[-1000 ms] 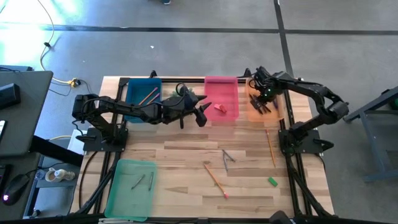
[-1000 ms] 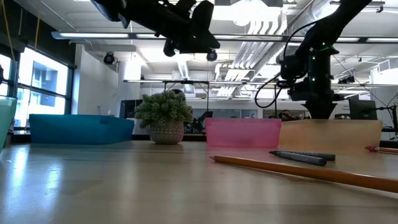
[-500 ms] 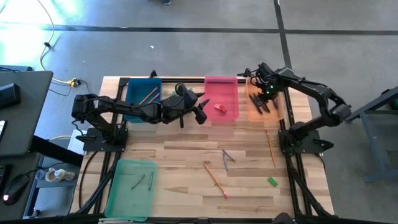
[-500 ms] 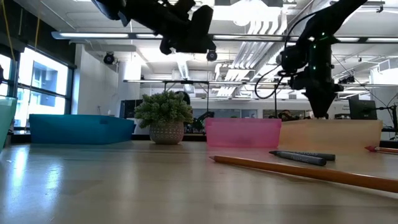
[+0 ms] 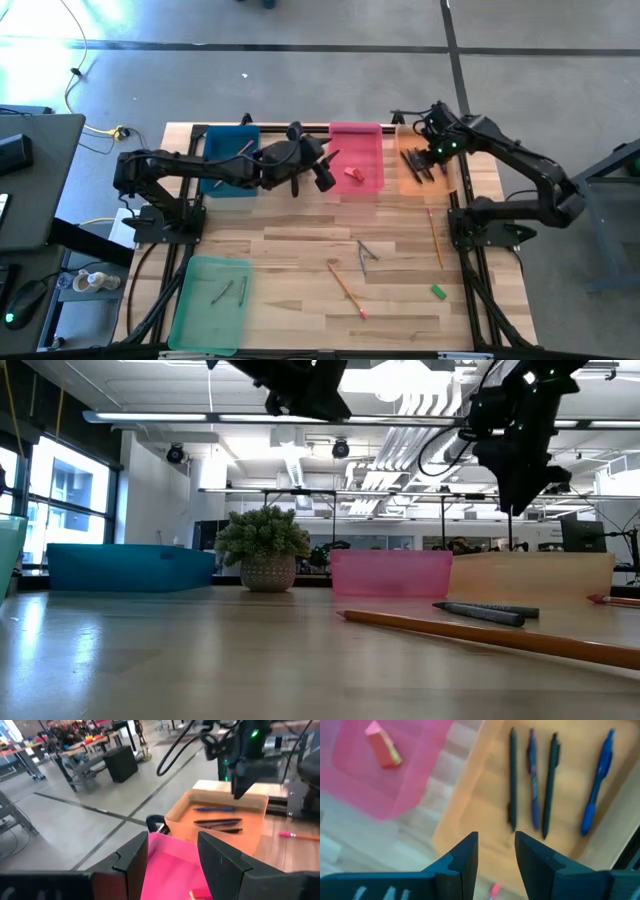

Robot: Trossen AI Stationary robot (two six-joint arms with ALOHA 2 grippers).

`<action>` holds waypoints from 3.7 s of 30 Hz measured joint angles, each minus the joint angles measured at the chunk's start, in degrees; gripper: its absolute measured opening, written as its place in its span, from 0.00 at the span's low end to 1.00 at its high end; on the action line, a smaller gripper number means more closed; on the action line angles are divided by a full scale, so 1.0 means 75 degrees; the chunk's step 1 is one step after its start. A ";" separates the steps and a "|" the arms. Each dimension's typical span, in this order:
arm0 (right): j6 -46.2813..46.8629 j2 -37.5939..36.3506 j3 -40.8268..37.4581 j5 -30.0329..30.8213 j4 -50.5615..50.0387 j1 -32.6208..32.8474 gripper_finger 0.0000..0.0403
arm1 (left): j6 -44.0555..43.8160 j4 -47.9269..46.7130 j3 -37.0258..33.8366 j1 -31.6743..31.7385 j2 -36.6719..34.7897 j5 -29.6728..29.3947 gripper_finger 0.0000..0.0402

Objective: Sort crayons/erasers/pens/pencils in bins
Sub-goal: Put the orange pencil into the blue bin

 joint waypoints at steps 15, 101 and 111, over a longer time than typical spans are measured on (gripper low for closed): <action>0.3697 -0.1454 -0.1164 0.0197 -0.0115 0.2923 0.30 | -0.0822 -0.3089 0.1031 -0.0073 -0.0090 0.1532 0.39; 0.6812 0.2812 -0.2690 0.1813 0.0511 0.6198 0.30 | -0.1060 -0.3388 0.1013 -0.0973 -0.0070 0.2074 0.39; 0.6348 0.2818 -0.2704 0.1223 0.0521 0.6189 0.30 | -0.1068 -0.3391 0.1013 -0.0973 -0.0070 0.2074 0.39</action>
